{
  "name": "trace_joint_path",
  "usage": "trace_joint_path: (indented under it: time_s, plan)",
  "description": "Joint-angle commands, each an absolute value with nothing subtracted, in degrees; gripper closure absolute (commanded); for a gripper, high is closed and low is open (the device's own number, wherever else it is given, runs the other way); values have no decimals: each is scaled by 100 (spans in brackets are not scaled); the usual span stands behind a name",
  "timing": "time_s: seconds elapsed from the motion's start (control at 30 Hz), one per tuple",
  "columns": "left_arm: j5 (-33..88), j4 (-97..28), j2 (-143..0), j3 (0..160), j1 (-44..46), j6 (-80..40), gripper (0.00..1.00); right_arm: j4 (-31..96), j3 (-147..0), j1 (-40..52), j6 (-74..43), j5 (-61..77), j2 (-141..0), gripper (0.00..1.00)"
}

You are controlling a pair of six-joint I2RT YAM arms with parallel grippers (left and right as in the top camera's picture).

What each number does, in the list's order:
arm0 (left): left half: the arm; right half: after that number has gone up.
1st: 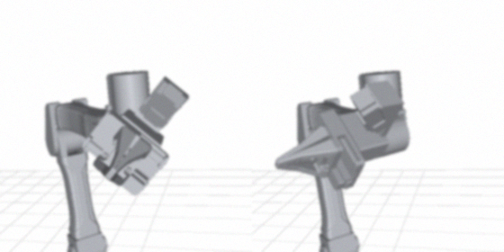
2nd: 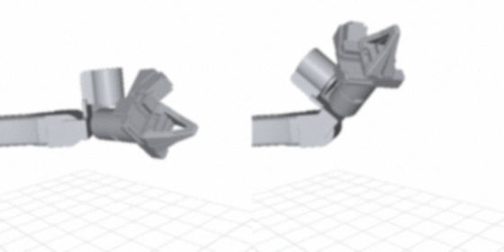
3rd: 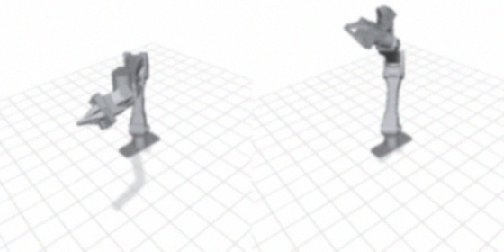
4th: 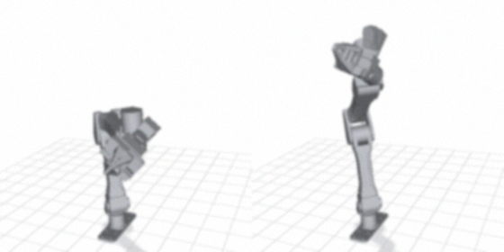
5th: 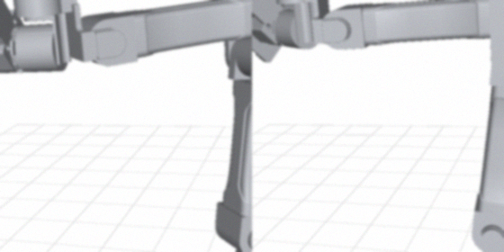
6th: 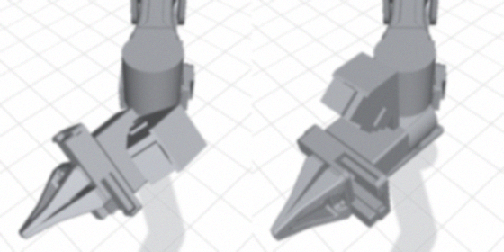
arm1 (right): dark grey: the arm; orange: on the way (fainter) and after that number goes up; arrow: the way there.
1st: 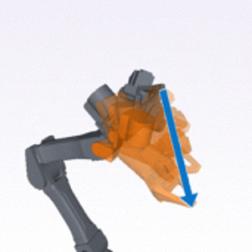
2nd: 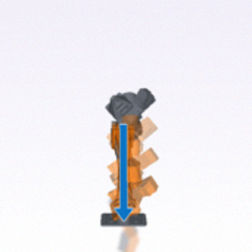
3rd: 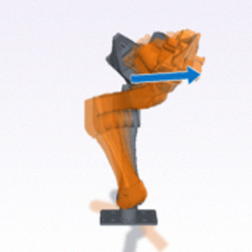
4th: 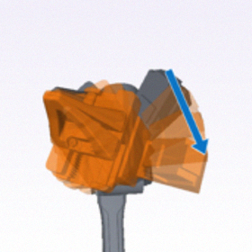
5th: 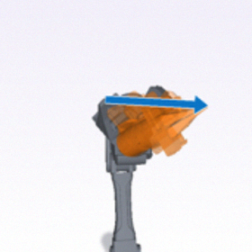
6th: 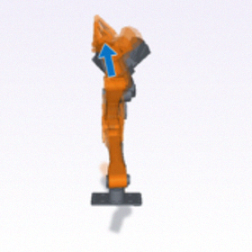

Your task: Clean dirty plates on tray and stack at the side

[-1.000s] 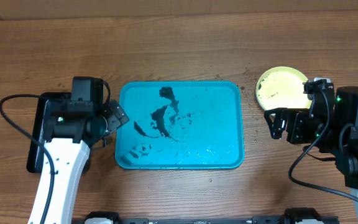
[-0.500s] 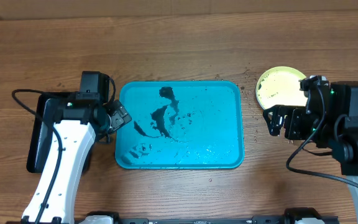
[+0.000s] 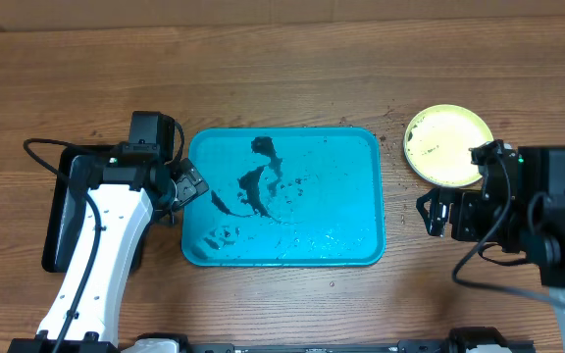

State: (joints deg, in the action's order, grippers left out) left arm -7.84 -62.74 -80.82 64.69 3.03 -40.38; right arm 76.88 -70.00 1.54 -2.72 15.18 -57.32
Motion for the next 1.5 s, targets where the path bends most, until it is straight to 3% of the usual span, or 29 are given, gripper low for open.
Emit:
trace_joint_path:
  time_s: [0.0,0.23,0.43,0.87,1.23,1.47]
  plan:
    - [-897,-6270,-8132,6416,325,-4134,0,7502,-6947,158,-187,1461,-5301,0]
    - [-897,-6270,-8132,6416,325,-4134,0,6226,-6198,161,-187,1490,-4211,0]
    - [-897,-6270,-8132,6416,325,-4134,0,4453,-4606,161,-189,1525,-2644,0]
    - [-897,-6270,-8132,6416,325,-4134,0,2536,-2239,161,-213,1525,-499,0]
    - [-899,-6272,-8132,6416,325,-4134,0,346,-521,263,-451,1525,-16,0]
    - [-897,-6270,-8132,6416,325,-4134,0,-305,-38,263,-451,1385,-14,0]
